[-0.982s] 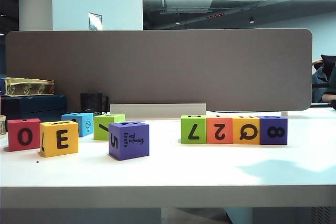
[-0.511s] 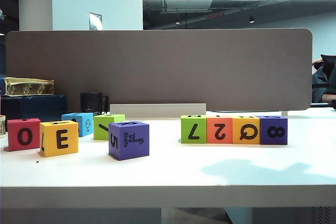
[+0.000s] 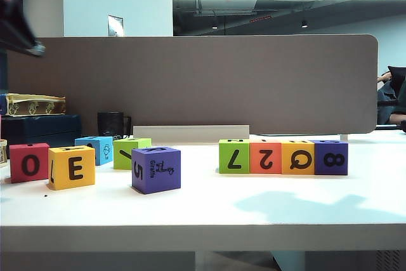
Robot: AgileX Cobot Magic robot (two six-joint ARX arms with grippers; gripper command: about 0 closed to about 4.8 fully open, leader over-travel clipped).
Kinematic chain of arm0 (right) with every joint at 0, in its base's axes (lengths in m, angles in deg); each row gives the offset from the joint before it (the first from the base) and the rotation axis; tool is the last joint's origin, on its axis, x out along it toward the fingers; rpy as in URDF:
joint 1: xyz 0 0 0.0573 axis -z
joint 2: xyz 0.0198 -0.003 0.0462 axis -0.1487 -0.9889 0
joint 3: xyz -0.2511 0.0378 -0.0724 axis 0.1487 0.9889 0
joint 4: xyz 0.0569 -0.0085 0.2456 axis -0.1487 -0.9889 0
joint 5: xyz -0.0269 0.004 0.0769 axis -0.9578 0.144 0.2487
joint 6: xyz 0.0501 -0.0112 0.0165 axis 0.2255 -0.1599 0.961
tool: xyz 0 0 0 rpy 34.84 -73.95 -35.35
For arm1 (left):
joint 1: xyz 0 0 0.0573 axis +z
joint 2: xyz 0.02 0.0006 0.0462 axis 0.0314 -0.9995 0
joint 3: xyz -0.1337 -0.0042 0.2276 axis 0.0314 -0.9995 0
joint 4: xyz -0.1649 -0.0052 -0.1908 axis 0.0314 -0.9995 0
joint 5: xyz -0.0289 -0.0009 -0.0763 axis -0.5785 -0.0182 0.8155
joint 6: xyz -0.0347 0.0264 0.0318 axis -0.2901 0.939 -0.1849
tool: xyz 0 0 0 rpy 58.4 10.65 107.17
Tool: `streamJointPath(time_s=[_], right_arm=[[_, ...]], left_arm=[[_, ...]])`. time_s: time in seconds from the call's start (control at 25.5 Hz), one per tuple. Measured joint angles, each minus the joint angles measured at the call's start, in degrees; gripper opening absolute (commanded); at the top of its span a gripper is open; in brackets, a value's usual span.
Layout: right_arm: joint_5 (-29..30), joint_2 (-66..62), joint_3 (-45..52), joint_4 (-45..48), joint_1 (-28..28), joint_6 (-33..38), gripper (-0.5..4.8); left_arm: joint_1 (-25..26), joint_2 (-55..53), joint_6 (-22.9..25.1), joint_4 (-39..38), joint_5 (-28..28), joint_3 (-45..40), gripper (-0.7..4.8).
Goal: Select the appropriate blocks from the scattered letter blocks on the table and arrange them in a row to spell out "LEARNING".
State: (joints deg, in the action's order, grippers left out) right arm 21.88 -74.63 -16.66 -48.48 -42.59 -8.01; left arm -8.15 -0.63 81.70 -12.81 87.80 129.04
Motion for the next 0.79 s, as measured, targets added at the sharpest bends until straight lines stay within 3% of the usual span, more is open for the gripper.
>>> streamJointPath(time_s=[0.43,0.79], right_arm=[[-3.6,-2.5,-3.3,-5.3,-0.7,-2.4,-0.03],[-4.7,-4.3,-3.3,-5.5,-1.1,-2.7,-0.02]], left_arm=[[-1.7,-12.2,0.0,0.0,0.1,10.3,-0.06],[-4.5,-18.2,3.7,-1.0,-0.1,17.0,-0.06]])
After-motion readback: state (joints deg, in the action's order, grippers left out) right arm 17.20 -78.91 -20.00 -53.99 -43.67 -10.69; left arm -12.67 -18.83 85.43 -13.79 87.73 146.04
